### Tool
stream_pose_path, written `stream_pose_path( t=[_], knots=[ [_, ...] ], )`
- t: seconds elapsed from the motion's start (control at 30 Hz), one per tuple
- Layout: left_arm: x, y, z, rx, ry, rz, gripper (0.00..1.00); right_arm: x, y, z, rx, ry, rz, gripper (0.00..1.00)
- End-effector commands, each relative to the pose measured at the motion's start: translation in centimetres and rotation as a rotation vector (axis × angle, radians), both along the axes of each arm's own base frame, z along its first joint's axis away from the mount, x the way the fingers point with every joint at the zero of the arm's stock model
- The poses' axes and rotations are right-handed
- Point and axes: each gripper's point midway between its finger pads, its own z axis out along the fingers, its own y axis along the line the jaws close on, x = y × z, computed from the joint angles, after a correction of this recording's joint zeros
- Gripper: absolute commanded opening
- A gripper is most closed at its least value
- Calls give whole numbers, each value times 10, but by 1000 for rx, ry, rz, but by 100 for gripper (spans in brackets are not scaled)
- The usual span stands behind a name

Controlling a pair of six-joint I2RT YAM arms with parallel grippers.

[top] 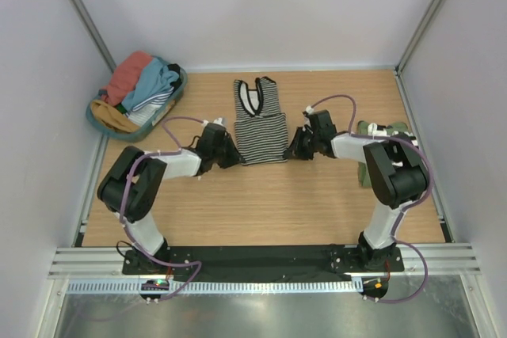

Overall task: Fold and stack the tank tops
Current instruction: Fold the tank top

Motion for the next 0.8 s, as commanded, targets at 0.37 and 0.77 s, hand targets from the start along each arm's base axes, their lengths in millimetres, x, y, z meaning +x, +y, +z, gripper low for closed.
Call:
stream_pose_path(
  t=[0.37,0.77],
  knots=[
    [-114,6,22,86,80,-89,0,-124,-24,21,-208,74,77,8],
    [-146,12,12,106,83,-117,58,-161,-14,22,-167,25,143,59]
  ],
)
